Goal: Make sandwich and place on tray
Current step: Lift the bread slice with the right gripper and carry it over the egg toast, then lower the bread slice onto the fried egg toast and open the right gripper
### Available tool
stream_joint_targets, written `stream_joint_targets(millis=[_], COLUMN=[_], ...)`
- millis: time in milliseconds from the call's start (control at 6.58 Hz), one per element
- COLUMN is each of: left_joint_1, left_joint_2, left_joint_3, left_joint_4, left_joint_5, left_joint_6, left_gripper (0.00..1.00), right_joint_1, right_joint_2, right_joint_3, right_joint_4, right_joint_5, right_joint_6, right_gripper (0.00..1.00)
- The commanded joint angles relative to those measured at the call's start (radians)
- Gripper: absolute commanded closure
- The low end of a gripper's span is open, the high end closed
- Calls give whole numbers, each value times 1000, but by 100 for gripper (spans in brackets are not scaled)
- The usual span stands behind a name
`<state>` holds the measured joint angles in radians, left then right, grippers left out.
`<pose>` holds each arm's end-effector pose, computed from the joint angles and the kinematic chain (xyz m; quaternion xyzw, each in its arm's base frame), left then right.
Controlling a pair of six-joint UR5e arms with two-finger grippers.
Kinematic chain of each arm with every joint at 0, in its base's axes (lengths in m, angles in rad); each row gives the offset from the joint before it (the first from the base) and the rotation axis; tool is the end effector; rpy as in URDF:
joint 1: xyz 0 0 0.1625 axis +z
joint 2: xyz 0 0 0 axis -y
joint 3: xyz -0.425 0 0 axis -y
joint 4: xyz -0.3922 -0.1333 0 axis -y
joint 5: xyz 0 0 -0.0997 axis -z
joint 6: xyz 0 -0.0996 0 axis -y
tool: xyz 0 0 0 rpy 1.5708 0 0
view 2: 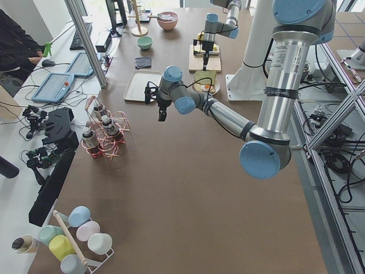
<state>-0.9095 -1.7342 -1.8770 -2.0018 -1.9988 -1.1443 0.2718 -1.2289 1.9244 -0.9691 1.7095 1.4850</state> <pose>0.2663 -0.4920 0.3825 0.1133 0.4523 -0.1207 0.8764 -0.5127 -0.2670 0.2423 0.0528 -0.6028 0.0322 0.7955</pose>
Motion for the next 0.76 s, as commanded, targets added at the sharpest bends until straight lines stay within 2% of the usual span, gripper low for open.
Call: stream_joint_targets(millis=[0,304,456,608], left_joint_1=[0,1,1,1], left_joint_2=[2,-1,-2,-5], left_joint_3=[1,1,4,7], left_joint_4=[0,0,-2,-2], left_joint_5=[0,0,0,0], left_joint_6=[0,0,0,0], left_gripper=[3,3,3,3], right_joint_1=[-23,-23,-23,-23], right_joint_2=[17,15,15,15], right_joint_3=[-39,-62,-62,-56], right_joint_4=[0,0,0,0], right_joint_5=[-37,-48,-53,-57], right_joint_6=[-2,0,3,4], right_gripper=[100,100,88,2])
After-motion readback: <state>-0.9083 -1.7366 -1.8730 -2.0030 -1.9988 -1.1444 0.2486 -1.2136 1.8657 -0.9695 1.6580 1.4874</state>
